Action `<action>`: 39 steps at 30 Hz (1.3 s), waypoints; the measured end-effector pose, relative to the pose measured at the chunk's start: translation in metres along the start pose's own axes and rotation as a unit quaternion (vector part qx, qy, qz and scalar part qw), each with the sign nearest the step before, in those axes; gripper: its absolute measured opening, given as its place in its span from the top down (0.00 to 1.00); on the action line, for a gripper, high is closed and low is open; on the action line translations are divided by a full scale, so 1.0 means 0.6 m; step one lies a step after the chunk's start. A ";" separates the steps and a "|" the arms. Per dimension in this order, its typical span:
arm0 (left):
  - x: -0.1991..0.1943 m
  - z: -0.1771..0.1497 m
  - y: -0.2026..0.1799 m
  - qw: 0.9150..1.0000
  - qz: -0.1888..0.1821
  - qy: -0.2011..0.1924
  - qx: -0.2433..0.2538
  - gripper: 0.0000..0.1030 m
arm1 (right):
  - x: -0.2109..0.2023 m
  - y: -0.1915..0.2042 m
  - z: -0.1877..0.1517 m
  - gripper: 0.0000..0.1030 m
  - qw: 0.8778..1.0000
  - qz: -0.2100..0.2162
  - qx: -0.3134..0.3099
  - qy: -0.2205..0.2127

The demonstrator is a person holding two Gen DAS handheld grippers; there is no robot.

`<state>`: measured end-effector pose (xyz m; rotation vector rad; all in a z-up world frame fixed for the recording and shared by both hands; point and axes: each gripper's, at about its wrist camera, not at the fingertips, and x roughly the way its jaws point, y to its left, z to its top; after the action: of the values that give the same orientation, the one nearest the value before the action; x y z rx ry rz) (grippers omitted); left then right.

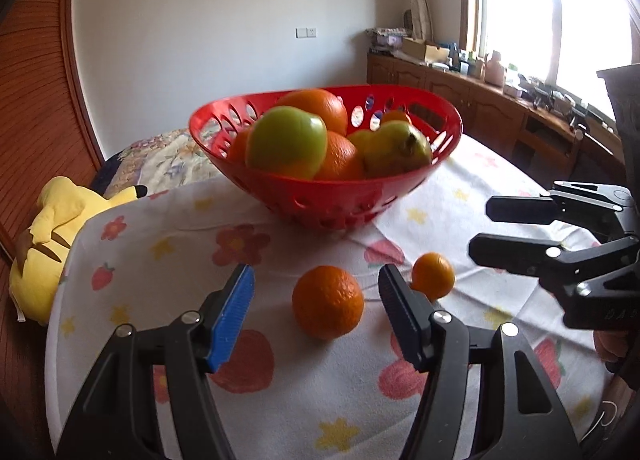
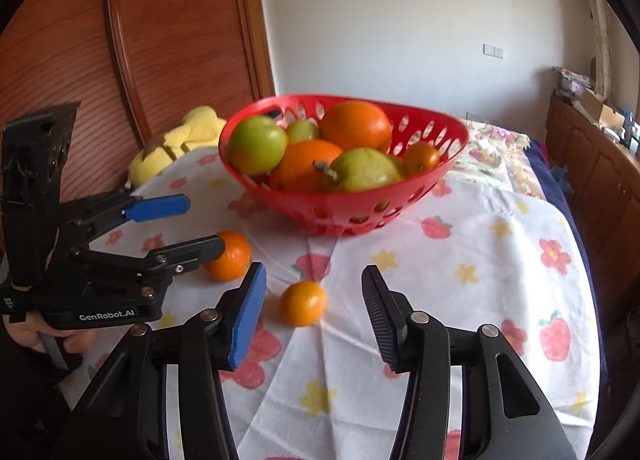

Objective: Organize fruits
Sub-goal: 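Move the left tool to a large orange while the right tool approaches a small tangerine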

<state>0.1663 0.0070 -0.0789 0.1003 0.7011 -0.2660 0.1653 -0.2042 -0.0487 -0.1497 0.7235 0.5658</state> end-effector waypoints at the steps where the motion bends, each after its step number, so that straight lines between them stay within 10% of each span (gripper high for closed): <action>1: 0.002 -0.001 0.000 1.000 -0.002 0.003 0.001 0.41 | 0.007 0.000 -0.001 0.53 1.000 0.000 -0.001 0.004; 39: 0.037 -0.015 0.006 0.998 -0.030 0.048 -0.012 0.52 | 0.087 0.010 -0.027 0.67 0.997 0.007 -0.024 0.074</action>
<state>0.1778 0.0077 -0.1003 0.0706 0.8038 -0.3112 0.1841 -0.1816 -0.0951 -0.2335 0.8548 0.5892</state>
